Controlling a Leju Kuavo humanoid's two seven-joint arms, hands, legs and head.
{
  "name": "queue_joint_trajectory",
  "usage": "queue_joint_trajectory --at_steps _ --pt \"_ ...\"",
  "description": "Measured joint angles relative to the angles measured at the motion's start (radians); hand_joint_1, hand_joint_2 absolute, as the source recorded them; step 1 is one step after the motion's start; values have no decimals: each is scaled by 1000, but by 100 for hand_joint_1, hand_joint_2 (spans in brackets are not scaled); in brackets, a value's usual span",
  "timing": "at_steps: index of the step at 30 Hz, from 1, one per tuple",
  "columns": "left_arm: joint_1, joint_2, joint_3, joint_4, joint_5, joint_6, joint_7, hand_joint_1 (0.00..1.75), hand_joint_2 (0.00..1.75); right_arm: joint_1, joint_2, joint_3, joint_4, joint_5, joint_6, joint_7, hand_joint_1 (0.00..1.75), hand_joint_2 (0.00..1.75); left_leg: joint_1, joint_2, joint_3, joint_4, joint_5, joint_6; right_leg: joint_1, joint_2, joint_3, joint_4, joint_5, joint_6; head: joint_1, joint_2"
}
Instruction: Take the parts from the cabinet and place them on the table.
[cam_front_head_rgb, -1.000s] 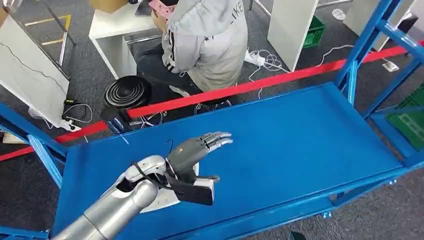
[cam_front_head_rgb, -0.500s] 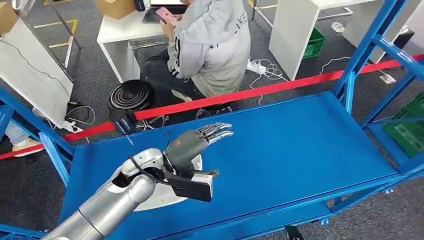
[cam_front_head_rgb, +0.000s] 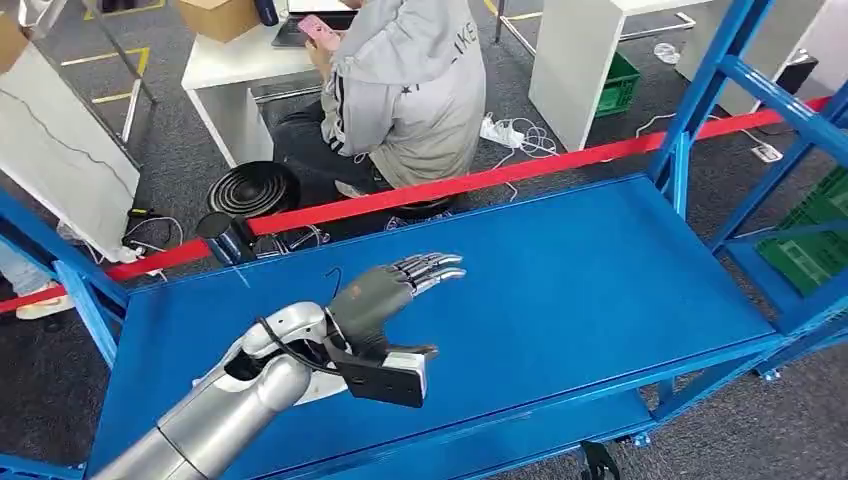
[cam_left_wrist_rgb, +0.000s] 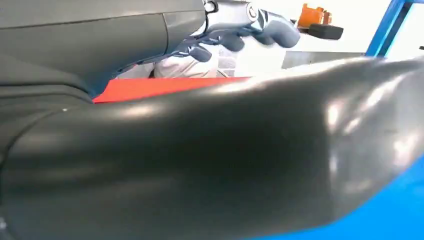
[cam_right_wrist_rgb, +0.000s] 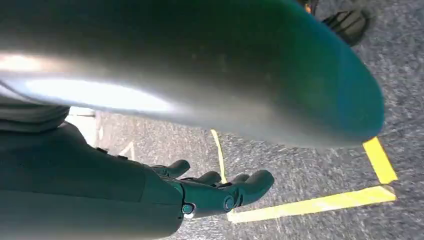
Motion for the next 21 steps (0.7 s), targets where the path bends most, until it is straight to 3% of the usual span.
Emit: queue_joint_trajectory --at_steps 2,3,4,5,7,8,9,12,13,14,15,16,17,18,19,20,21 --pt "5 1 0 2 0 3 2 0 0 2 -1 0 0 1 0 0 0 0 16 6 -55 139 -66 -14 -4 -3 -6 0 3 1 2 0" --pt "9 3 0 5 0 6 2 0 0 3 -3 0 0 4 2 0 0 0 23 8 -69 179 -76 -18 -8 -4 -9 0 5 5 0 0" --pt "11 5 -1 8 1 8 2 0 0 3 -4 0 0 7 2 0 0 0 28 8 -58 166 -63 -20 -11 -5 -10 0 7 7 0 0" --pt "12 5 -1 10 1 9 2 0 0 3 -4 0 0 8 2 0 0 0 31 8 -24 110 -31 -19 -12 -5 -10 -1 8 9 1 0" --pt "8 5 -1 10 1 12 0 0 0 1 -4 0 0 10 2 1 0 0 30 7 79 -75 45 -5 -14 -6 -6 -9 12 15 0 0" --pt "6 5 -1 10 1 12 0 0 0 1 -2 0 0 10 3 1 0 0 26 7 108 -139 46 3 -20 -9 -3 -18 16 21 2 0" --pt "6 5 -1 10 1 13 0 0 0 0 2 0 0 10 5 0 0 0 23 9 113 -142 45 -1 -22 -8 1 -31 24 33 2 0" --pt "6 10 -1 11 1 13 0 0 0 1 -1 0 0 10 6 1 0 0 9 7 114 -166 58 11 -29 -11 11 -63 41 59 -2 0" --pt "6 8 0 11 1 15 0 0 0 1 -1 0 0 11 6 1 0 0 23 9 141 -208 78 16 -28 -10 17 -68 39 62 -1 0" --pt "4 7 -1 11 2 16 0 0 0 1 -6 0 0 13 5 0 0 0 19 11 149 -221 85 15 -22 -10 10 -50 26 56 1 0" --pt "2 7 0 11 3 18 0 0 0 1 -5 0 0 15 6 1 0 0 18 11 149 -222 87 22 -13 -8 -17 4 -9 49 4 0" --pt "5 7 -1 11 3 18 1 0 0 0 -6 0 0 18 8 0 0 0 14 11 149 -222 86 23 -6 -8 -53 75 -44 46 15 0" --pt "11 8 -1 13 3 19 4 0 0 1 -9 0 0 18 8 0 0 0 9 11 148 -219 83 28 3 -7 -90 149 -72 45 16 0" --pt "18 10 -1 14 3 22 8 0 0 2 -10 0 0 21 9 0 0 0 3 11 147 -214 79 33 12 -6 -120 207 -84 42 18 0" --pt "21 11 -1 15 3 23 9 0 0 4 -13 0 0 23 10 0 0 0 -1 10 146 -209 77 37 17 -5 -125 214 -76 40 20 0" --pt "25 13 -1 16 1 27 11 0 0 5 -16 0 0 27 12 0 0 0 -5 7 145 -203 74 40 23 -5 -110 180 -44 35 28 0" --pt "26 16 -1 18 -1 29 17 0 0 4 -17 0 0 28 12 -1 0 0 -6 5 145 -195 69 40 25 -5 -71 98 4 32 36 0"
